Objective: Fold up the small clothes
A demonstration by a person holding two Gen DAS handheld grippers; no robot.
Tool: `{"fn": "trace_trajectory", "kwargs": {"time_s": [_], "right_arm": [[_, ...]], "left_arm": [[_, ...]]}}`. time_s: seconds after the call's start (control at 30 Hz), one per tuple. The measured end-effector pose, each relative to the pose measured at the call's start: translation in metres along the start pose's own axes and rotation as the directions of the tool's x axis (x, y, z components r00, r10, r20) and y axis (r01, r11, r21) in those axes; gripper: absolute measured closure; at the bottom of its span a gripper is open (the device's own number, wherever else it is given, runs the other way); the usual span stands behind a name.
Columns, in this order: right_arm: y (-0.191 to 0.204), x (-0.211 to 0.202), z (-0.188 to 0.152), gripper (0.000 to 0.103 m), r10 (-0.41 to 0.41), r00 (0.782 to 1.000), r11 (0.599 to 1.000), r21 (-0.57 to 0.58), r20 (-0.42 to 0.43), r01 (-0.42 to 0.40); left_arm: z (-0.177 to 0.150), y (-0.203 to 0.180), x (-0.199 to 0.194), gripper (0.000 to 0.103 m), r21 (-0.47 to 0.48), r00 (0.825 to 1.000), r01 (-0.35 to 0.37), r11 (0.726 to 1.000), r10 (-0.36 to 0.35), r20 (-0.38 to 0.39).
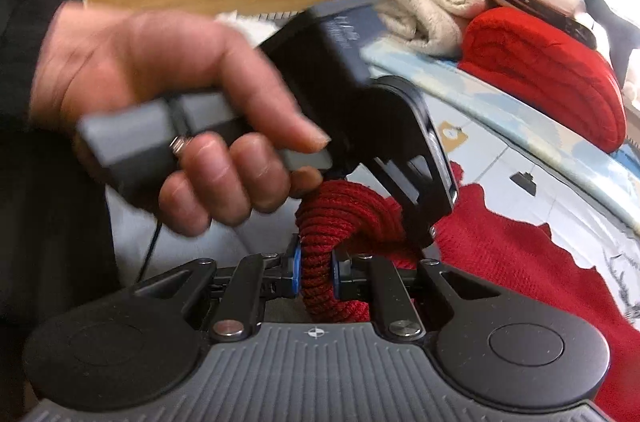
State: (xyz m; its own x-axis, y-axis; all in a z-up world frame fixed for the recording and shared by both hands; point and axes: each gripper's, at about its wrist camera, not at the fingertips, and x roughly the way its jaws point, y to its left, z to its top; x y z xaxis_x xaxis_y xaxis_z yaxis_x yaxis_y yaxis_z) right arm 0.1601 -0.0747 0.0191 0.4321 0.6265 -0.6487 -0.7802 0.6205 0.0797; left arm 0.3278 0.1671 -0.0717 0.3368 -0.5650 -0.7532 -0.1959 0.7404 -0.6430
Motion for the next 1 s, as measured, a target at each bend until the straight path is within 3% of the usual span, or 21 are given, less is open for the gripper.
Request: {"fn": "trace_trajectory", "kwargs": {"time_s": [0.23, 0.43, 0.73, 0.9, 1.0], "right_arm": [[0.003, -0.010, 0.029, 0.089, 0.093, 0.984, 0.992, 0.076, 0.154, -0.105], [0.009, -0.016, 0.026, 0.089, 0.099, 0.983, 0.994, 0.039, 0.154, -0.106], [-0.018, -0.064, -0.002, 0.089, -0.054, 0.985, 0.994, 0.105, 0.161, 0.037], [-0.040, -0.101, -0.026, 0.089, -0.178, 0.971, 0.973, 0.175, 0.160, 0.150], [-0.056, -0.122, -0.042, 0.089, -0.265, 0.955, 0.945, 0.234, 0.137, 0.229]], "left_arm": [[-0.005, 0.008, -0.067, 0.065, 0.022, 0.994, 0.005, 1.000, -0.007, 0.105], [-0.011, -0.013, -0.072, 0.065, 0.089, 0.993, -0.067, 0.994, 0.058, 0.102], [-0.026, -0.083, -0.041, 0.067, 0.186, 0.994, -0.030, 0.982, 0.011, 0.105], [-0.044, -0.136, -0.015, 0.067, 0.277, 0.993, 0.042, 0.960, -0.070, 0.091], [-0.054, -0.160, 0.000, 0.058, 0.315, 0.993, 0.070, 0.946, -0.097, 0.074]]}}
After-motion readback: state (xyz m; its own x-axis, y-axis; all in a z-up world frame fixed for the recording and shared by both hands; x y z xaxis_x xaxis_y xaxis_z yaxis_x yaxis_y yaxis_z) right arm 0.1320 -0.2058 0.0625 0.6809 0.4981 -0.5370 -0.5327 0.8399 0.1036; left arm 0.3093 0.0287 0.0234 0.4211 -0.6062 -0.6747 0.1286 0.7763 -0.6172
